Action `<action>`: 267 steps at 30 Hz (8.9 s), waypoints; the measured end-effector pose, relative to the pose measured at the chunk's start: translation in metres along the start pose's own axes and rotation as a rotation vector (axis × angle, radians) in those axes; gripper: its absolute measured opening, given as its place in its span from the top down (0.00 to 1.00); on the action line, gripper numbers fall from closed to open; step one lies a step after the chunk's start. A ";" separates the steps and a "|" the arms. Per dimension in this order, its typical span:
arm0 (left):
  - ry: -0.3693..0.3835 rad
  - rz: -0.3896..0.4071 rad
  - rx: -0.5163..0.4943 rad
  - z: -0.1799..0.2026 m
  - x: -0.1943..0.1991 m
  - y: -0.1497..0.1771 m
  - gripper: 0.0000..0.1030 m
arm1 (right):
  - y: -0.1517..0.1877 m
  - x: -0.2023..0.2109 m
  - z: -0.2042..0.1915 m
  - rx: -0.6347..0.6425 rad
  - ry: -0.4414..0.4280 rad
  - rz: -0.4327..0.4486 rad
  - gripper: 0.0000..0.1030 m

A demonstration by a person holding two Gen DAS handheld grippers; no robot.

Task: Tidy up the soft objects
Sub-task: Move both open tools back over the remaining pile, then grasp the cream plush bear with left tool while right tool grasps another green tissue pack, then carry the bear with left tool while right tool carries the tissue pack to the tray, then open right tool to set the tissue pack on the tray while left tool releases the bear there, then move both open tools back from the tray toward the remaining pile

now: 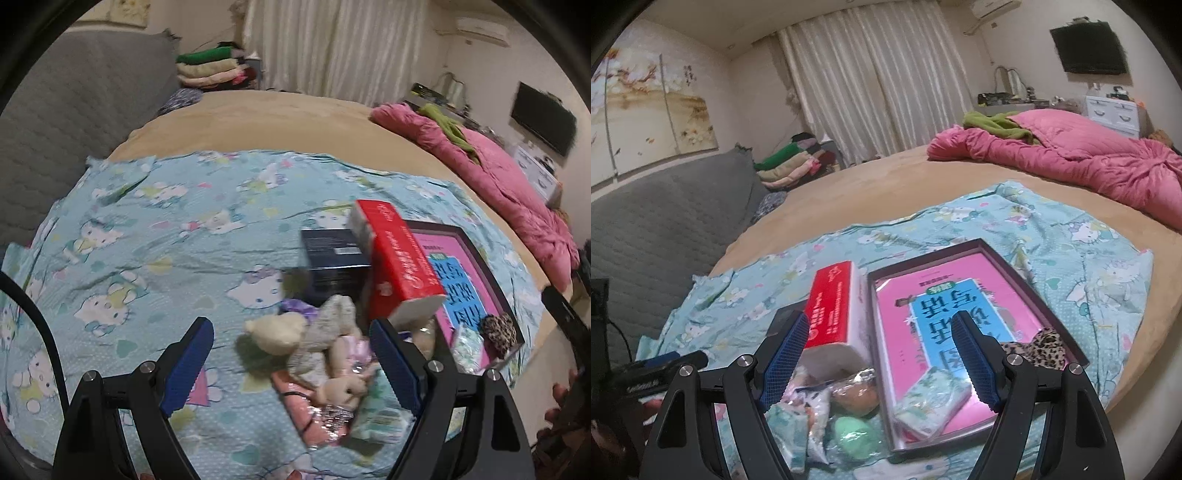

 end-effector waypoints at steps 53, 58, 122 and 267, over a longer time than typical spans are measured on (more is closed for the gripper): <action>0.217 -0.252 0.195 -0.047 -0.124 0.028 0.30 | 0.119 -0.091 -0.133 0.383 -0.076 -0.350 0.22; 0.251 -0.271 0.215 -0.046 -0.128 0.029 0.39 | 0.117 -0.097 -0.132 0.407 -0.062 -0.342 0.36; 0.334 0.010 -0.132 0.139 0.007 0.030 0.60 | 0.021 -0.022 0.037 0.012 0.050 -0.004 0.61; 0.251 -0.027 -0.242 0.188 -0.013 0.045 0.31 | 0.024 -0.008 0.108 -0.065 0.241 0.014 0.23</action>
Point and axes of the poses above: each gripper's, at about its wrist camera, not at the fingertips, and x roughly against the way its jaws point, z to its right, y to its underside, the point moved 7 cm from there along -x, roughly the way its jaws point, and after that the axes turned 8 degrees about x, right-handed, at the moved point
